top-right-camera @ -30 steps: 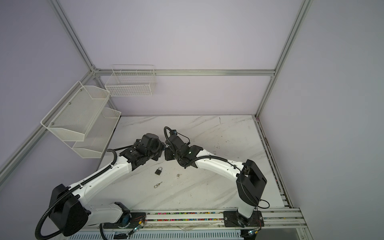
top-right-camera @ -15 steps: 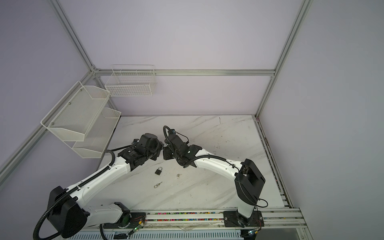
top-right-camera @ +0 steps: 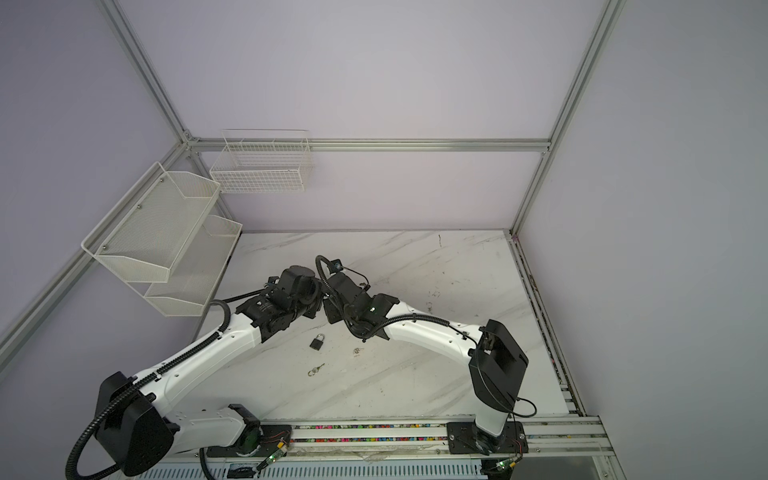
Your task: Unlock with the key
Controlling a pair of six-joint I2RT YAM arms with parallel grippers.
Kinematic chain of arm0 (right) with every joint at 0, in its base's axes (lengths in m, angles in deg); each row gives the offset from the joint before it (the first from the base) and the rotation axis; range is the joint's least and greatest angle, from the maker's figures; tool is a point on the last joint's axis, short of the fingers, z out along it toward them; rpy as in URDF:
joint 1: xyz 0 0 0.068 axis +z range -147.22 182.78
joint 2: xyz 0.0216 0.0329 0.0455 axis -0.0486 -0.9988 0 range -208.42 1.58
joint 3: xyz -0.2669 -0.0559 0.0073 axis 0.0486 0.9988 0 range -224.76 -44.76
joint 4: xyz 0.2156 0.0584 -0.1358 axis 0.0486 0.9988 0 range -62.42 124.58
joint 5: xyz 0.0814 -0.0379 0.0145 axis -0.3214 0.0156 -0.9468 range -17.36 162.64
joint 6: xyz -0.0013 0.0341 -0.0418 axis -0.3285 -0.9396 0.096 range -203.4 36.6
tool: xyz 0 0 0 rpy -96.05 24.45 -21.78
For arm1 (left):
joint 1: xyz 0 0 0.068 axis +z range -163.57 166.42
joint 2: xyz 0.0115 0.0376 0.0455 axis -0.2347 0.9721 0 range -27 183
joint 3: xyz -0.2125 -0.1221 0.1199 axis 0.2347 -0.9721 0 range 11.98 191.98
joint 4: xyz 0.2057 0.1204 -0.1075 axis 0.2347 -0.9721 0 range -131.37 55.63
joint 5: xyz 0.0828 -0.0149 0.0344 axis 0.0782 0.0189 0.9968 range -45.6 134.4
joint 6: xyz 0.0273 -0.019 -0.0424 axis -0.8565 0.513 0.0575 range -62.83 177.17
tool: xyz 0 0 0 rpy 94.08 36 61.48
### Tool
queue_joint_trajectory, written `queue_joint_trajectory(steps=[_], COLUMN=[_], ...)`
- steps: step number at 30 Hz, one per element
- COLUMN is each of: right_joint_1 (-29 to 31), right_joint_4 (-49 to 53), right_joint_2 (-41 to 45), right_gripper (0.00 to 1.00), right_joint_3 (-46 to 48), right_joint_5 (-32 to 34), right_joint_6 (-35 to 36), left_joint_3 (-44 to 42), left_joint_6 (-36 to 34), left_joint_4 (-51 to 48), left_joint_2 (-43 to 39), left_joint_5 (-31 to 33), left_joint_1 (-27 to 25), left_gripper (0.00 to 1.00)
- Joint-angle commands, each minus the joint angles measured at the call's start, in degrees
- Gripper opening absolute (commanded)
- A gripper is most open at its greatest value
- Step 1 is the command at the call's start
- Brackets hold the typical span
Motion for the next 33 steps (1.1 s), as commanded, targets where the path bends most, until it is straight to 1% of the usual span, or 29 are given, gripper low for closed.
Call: queue_joint_trajectory(steps=[1, 3, 4, 7, 8, 9, 11, 12, 15, 17, 20, 23, 26, 27, 28, 30, 32, 33], right_joint_1=[-1.3, -2.3, -2.7, -4.1, -4.2, -4.2, -3.2, -3.1, -3.1, -3.1, -2.9, -2.9, -3.1, -3.5, -3.7, -3.9, -3.9, -3.9], right_joint_4=[-17.4, -20.3, -20.6, -20.6, -20.3, -19.4, -14.5, -13.2, -12.0, -11.8, -13.7, -13.7, -16.2, -17.3, -17.5, -16.1, -15.0, -14.1], right_joint_2=[1.2, 1.3, 1.3, 1.3, 1.2, 1.2, -0.2, -0.6, -1.0, -1.2, -1.7, -3.2, -2.6, -2.3, -2.3, -2.4, -1.8, -1.3], right_gripper=[0.0, 0.0, 0.0, 0.0, 0.0, 0.0, 0.0, 0.0, 0.0, 0.0, 0.0, 0.0, 0.0, 0.0, 0.0, 0.0, 0.0, 0.0], right_joint_3=[0.6, 0.8, 0.2, -0.8, -0.8, -0.9, -2.5, -2.8, -2.3, -2.6, -2.2, -3.2, -3.5, -3.6, -4.3, -5.5, -5.4, -4.9], right_joint_5=[-10.3, -18.6, -20.5, -22.4, -21.7, -19.1, -11.4, -8.7, -0.2, 3.5, 4.6, 3.0, -8.2, -13.4, -16.8, -19.3, -18.4, -16.3], right_joint_6=[0.4, -4.8, -6.9, -12.1, -12.7, -12.6, -7.5, -5.6, -0.2, 2.6, 5.8, 6.4, 3.1, 0.7, -1.6, -4.9, -5.8, -5.2], left_joint_3=[1.3, 0.3, 0.0, -0.4, -0.5, -0.6, -0.7, -0.7, -0.5, -0.5, -0.2, 0.5, 1.0, 1.1, 1.2, 1.1, 0.5, 0.1], left_joint_6=[0.6, 0.6, 0.7, 0.2, 0.2, 0.2, 0.4, 0.3, 0.2, 0.3, 0.1, -0.7, -2.6, -3.3, -4.7, -5.7, -6.9, -7.0], left_joint_4=[3.1, 4.5, 4.9, 5.6, 5.6, 5.6, 5.8, 5.8, 5.8, 5.7, 5.8, 5.4, 3.6, 2.7, 1.8, -0.3, -1.3, -1.6], left_joint_2=[-3.3, -3.6, -3.6, -3.3, -3.2, -3.2, -3.2, -3.3, -3.6, -3.9, -3.5, -2.8, -2.1, -1.9, -1.8, -1.6, -1.5, -1.4], left_joint_5=[-13.5, -13.2, -13.6, -14.9, -15.1, -15.3, -15.5, -15.6, -15.9, -15.7, -16.0, -16.1, -15.2, -14.5, -13.2, -11.5, -9.7, -8.9], left_joint_1=[-5.8, -6.0, -6.0, -6.0, -6.0, -6.1, -6.1, -6.0, -6.0, -6.0, -5.9, -6.0, -6.0, -6.0, -6.0, -6.0, -5.9, -5.8], left_gripper=[0.04, 0.04, 0.04, 0.04, 0.04, 0.04, 0.04, 0.04, 0.04, 0.04, 0.04, 0.04, 0.04, 0.04, 0.04, 0.04, 0.04, 0.05])
